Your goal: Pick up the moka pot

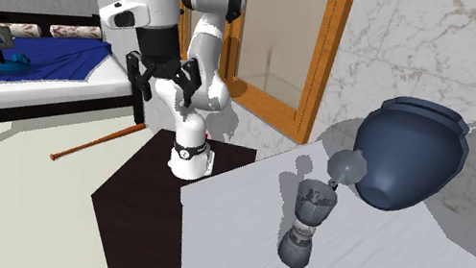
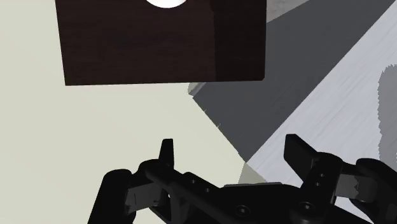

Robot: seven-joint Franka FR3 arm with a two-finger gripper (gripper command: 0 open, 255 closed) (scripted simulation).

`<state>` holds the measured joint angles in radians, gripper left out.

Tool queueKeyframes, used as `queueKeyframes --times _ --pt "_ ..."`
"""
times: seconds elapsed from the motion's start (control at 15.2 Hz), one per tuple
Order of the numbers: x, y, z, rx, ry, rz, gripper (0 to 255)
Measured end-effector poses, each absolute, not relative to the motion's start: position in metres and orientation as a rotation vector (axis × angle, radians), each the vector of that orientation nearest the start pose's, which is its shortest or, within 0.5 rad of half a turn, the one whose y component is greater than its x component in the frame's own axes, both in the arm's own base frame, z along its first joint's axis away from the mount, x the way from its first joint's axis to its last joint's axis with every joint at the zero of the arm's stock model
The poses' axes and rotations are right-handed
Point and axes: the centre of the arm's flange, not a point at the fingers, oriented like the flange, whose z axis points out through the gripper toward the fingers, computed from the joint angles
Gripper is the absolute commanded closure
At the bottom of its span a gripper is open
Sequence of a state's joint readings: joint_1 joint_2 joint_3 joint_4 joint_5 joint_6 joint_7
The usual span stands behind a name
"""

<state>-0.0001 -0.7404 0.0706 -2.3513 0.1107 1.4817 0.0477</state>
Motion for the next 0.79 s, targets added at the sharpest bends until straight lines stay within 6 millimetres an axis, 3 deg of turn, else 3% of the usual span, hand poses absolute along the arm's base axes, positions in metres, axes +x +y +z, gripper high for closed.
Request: queueKeyframes --times 0.2,0.79 --pt "0.315 0.055 0.574 -3.086 -0.009 0.204 0" --pt "0.371 0.162 0.582 -3.145 -0.028 0.196 0"
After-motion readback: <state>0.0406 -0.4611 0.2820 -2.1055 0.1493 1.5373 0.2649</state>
